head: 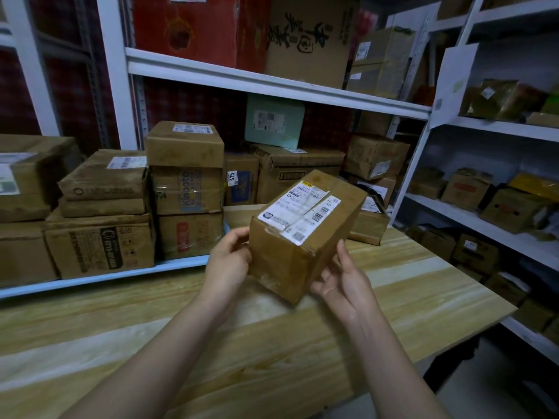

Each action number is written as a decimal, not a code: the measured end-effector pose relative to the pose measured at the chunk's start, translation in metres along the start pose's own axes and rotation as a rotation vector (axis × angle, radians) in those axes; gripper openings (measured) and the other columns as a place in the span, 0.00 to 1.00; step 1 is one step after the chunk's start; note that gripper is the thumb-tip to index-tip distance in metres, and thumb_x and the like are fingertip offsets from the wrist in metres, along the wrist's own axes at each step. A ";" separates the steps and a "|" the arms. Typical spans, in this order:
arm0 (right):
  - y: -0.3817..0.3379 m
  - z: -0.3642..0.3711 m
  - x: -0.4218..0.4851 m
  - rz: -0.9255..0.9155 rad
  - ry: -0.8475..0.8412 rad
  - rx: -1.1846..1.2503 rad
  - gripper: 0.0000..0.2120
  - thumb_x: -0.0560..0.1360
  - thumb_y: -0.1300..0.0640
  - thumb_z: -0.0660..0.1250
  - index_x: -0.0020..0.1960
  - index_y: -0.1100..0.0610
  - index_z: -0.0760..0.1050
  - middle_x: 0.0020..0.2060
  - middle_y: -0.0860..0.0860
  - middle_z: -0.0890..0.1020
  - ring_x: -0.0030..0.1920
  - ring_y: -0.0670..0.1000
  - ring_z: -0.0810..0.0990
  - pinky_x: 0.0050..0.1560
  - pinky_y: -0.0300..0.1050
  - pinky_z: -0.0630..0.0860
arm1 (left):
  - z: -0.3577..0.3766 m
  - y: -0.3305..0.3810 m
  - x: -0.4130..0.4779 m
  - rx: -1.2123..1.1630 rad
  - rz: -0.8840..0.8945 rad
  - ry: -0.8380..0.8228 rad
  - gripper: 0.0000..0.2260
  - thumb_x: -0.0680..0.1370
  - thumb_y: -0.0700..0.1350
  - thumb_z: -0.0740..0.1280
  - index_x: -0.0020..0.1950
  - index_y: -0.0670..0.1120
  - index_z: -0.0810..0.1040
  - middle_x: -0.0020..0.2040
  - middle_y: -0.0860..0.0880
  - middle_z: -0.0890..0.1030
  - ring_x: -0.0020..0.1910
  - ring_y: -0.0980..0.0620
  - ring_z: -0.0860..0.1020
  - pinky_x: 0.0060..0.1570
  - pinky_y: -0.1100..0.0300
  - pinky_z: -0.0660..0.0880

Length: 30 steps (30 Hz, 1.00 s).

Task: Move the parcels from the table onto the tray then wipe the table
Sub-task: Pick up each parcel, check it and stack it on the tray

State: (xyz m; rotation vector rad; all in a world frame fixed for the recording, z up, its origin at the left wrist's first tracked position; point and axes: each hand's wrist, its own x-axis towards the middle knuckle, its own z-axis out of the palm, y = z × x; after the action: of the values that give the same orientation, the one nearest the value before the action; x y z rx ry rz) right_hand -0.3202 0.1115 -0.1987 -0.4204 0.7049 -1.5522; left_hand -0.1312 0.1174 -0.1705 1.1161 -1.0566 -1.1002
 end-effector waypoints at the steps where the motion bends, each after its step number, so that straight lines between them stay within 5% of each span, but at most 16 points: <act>1: 0.000 0.000 0.000 0.013 0.003 -0.035 0.21 0.79 0.49 0.66 0.69 0.58 0.73 0.63 0.59 0.81 0.63 0.62 0.80 0.62 0.77 0.70 | 0.000 -0.001 -0.001 0.036 0.004 0.013 0.21 0.73 0.29 0.58 0.51 0.51 0.82 0.48 0.47 0.85 0.46 0.49 0.80 0.48 0.55 0.76; 6: 0.005 -0.001 0.005 0.008 0.009 -0.065 0.24 0.79 0.45 0.64 0.72 0.53 0.71 0.65 0.57 0.81 0.63 0.61 0.80 0.61 0.76 0.71 | 0.002 0.010 -0.007 -0.003 -0.038 0.023 0.12 0.80 0.42 0.60 0.49 0.52 0.83 0.44 0.55 0.83 0.36 0.58 0.76 0.37 0.64 0.71; 11: 0.004 -0.004 0.004 -0.067 0.013 -0.023 0.21 0.79 0.53 0.66 0.70 0.58 0.72 0.57 0.56 0.85 0.63 0.58 0.81 0.67 0.68 0.71 | 0.004 0.011 -0.007 0.015 -0.110 -0.072 0.17 0.76 0.67 0.58 0.60 0.61 0.74 0.57 0.60 0.78 0.54 0.55 0.78 0.51 0.50 0.77; 18: 0.001 -0.004 -0.004 -0.157 -0.100 -0.153 0.21 0.77 0.56 0.65 0.70 0.55 0.73 0.63 0.54 0.82 0.66 0.55 0.77 0.69 0.58 0.72 | 0.008 0.004 -0.003 -0.255 -0.272 0.024 0.23 0.81 0.53 0.60 0.75 0.60 0.56 0.60 0.54 0.77 0.55 0.46 0.80 0.36 0.53 0.80; 23: 0.004 -0.010 -0.004 -0.170 -0.167 -0.218 0.27 0.72 0.63 0.68 0.70 0.60 0.70 0.64 0.58 0.81 0.65 0.56 0.79 0.64 0.50 0.77 | 0.007 -0.004 0.001 -0.289 -0.297 0.020 0.16 0.83 0.48 0.57 0.70 0.60 0.64 0.54 0.55 0.79 0.49 0.52 0.80 0.39 0.52 0.80; 26: 0.009 -0.014 -0.006 -0.104 -0.213 -0.322 0.29 0.73 0.61 0.72 0.72 0.54 0.69 0.65 0.56 0.80 0.66 0.57 0.78 0.67 0.61 0.73 | 0.008 -0.001 0.001 -0.322 -0.306 0.024 0.13 0.83 0.46 0.57 0.67 0.56 0.67 0.48 0.55 0.78 0.47 0.49 0.80 0.29 0.54 0.81; 30: 0.013 -0.014 -0.010 -0.007 -0.315 -0.358 0.32 0.71 0.54 0.72 0.71 0.39 0.66 0.68 0.52 0.78 0.69 0.59 0.75 0.66 0.75 0.65 | 0.008 0.002 -0.003 -0.357 -0.338 -0.016 0.13 0.83 0.46 0.59 0.68 0.50 0.66 0.52 0.50 0.77 0.51 0.41 0.81 0.43 0.48 0.82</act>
State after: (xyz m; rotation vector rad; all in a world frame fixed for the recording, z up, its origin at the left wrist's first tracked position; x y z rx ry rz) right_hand -0.3182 0.1239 -0.2159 -0.9136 0.7323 -1.3254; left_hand -0.1396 0.1192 -0.1679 1.0154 -0.6591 -1.5010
